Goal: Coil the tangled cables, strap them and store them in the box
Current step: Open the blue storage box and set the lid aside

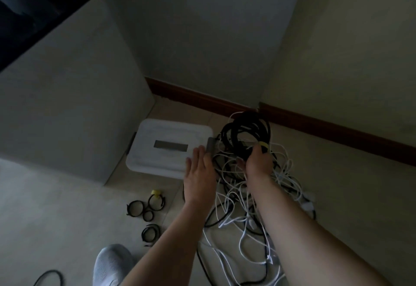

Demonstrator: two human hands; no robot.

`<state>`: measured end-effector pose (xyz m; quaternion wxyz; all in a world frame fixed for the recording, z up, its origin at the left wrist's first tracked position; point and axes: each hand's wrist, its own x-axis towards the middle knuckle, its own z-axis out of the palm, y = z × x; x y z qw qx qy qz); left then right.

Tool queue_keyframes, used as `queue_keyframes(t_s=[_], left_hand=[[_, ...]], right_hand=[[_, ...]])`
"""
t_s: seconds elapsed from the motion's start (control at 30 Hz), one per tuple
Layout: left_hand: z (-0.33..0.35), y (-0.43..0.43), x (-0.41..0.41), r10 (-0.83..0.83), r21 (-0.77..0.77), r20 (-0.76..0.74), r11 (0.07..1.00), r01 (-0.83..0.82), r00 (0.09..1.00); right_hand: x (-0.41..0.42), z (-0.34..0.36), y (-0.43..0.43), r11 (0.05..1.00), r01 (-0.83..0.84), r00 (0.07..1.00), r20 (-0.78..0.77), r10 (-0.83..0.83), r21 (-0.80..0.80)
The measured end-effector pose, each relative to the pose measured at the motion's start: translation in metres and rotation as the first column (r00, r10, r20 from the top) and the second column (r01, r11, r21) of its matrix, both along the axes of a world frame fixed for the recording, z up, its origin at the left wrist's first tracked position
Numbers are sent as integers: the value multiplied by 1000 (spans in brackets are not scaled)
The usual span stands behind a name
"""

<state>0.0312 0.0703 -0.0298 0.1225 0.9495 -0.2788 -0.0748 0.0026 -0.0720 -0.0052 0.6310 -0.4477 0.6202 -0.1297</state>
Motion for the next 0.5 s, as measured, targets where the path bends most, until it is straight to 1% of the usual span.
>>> queue_keyframes(t_s=[0.13,0.2,0.23,0.3,0.4,0.5], left_hand=[[6,-11,-13,194,-110,-32,974,-196,981],[8,-16,-14,265,-195,-36,944,-267,964],[8,-18,-13,285,-222,-53,931,-289,957],[9,-19,-13,283,-214,-61,933,-289,957],[8,-21,-13,288,-177,-82,938,-298,954],[9,-26,-13,311,-199,-126,922,-331,942]], right_hand=[[6,4,-4,998,14,999,40,-16,56],[9,1,-4,988,30,993,110,-47,152],[10,0,-4,976,33,984,163,-69,214],[13,-1,-1,956,23,971,223,-91,291],[19,-4,7,953,8,970,228,-81,303],[24,-5,15,945,-11,969,237,-70,327]])
